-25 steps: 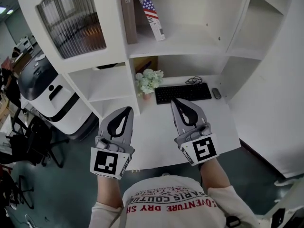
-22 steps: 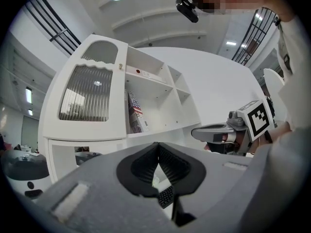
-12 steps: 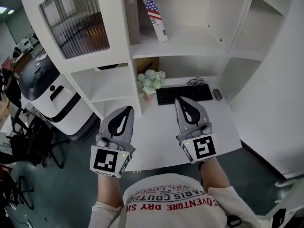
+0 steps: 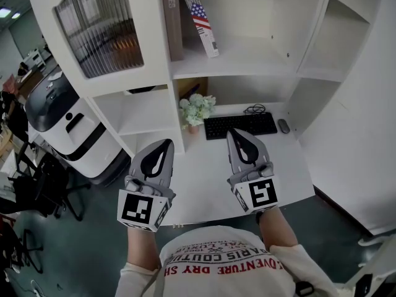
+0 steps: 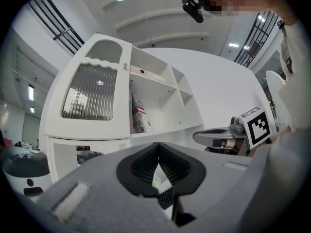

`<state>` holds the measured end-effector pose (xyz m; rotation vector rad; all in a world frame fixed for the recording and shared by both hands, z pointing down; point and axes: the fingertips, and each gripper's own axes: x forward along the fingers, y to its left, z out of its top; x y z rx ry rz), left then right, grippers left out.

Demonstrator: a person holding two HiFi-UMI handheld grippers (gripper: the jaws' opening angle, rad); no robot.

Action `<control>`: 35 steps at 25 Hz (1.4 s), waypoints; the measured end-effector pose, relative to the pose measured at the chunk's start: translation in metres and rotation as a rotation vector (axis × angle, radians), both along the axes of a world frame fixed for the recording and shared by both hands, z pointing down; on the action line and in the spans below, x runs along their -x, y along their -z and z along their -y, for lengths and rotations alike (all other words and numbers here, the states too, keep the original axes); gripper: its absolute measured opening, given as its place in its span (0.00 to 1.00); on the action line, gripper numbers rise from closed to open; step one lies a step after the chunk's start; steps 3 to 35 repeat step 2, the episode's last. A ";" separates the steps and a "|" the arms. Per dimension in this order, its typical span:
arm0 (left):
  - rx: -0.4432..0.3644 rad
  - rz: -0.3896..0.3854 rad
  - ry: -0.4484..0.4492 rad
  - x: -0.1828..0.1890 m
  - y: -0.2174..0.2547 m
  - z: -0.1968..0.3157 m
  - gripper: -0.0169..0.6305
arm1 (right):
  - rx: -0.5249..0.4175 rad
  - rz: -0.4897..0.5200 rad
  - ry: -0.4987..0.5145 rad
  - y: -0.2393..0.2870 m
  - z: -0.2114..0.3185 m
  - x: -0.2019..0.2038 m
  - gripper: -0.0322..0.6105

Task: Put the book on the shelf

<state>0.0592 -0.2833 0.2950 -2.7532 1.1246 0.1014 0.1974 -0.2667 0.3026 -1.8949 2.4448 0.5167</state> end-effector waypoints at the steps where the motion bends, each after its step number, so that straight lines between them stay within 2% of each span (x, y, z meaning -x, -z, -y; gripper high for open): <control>1: -0.002 -0.001 0.000 0.000 0.000 0.000 0.03 | 0.000 0.002 0.002 0.000 0.000 0.000 0.05; 35: -0.003 -0.002 0.001 0.000 -0.001 0.001 0.03 | -0.001 0.003 0.005 0.001 0.000 0.001 0.05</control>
